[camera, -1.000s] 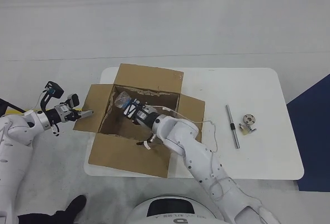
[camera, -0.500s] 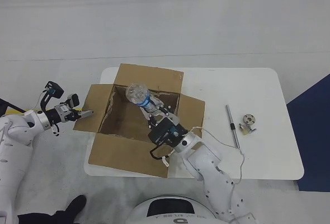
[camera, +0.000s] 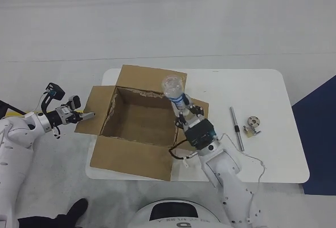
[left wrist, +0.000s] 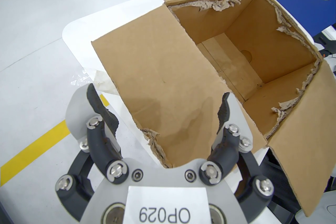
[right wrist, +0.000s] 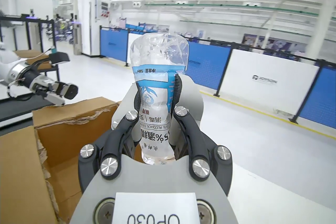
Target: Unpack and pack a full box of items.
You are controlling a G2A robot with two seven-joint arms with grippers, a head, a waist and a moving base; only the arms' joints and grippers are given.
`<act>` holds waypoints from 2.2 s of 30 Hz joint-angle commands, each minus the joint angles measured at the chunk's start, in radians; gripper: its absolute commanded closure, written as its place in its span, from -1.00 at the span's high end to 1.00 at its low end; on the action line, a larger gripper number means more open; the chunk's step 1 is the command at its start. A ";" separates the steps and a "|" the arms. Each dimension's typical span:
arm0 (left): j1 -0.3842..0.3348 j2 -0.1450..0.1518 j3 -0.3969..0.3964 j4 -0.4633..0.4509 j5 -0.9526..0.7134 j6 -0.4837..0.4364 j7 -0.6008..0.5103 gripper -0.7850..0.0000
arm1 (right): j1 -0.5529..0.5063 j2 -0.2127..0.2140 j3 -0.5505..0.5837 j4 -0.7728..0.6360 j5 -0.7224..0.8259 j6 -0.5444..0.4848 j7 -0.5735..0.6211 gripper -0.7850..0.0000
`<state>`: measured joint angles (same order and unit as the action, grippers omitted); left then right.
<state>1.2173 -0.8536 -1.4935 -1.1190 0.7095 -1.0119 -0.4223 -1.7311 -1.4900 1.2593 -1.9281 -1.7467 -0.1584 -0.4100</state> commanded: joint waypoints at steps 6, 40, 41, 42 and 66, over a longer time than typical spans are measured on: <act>0.000 0.000 0.000 0.000 0.000 0.000 0.000 1.00 | -0.163 0.016 0.164 -0.041 0.147 0.076 0.050 -1.00; 0.000 0.000 0.000 0.000 0.000 0.000 0.000 1.00 | -0.017 0.045 0.282 0.122 0.310 0.147 0.729 1.00; 0.000 0.000 0.000 0.000 0.000 0.000 0.000 1.00 | -0.030 0.045 0.282 0.109 0.311 0.157 0.685 1.00; 0.000 0.000 0.000 0.000 0.000 0.000 0.000 1.00 | -0.045 0.044 0.281 0.086 0.314 0.170 0.622 1.00; 0.000 0.000 0.000 0.000 0.000 0.000 0.000 1.00 | -0.104 0.046 0.351 0.024 0.449 0.195 0.334 1.00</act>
<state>1.2173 -0.8536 -1.4935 -1.1190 0.7095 -1.0119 -0.4223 -1.8354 -1.4453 1.5777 -1.9026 -1.3143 0.0198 -0.0957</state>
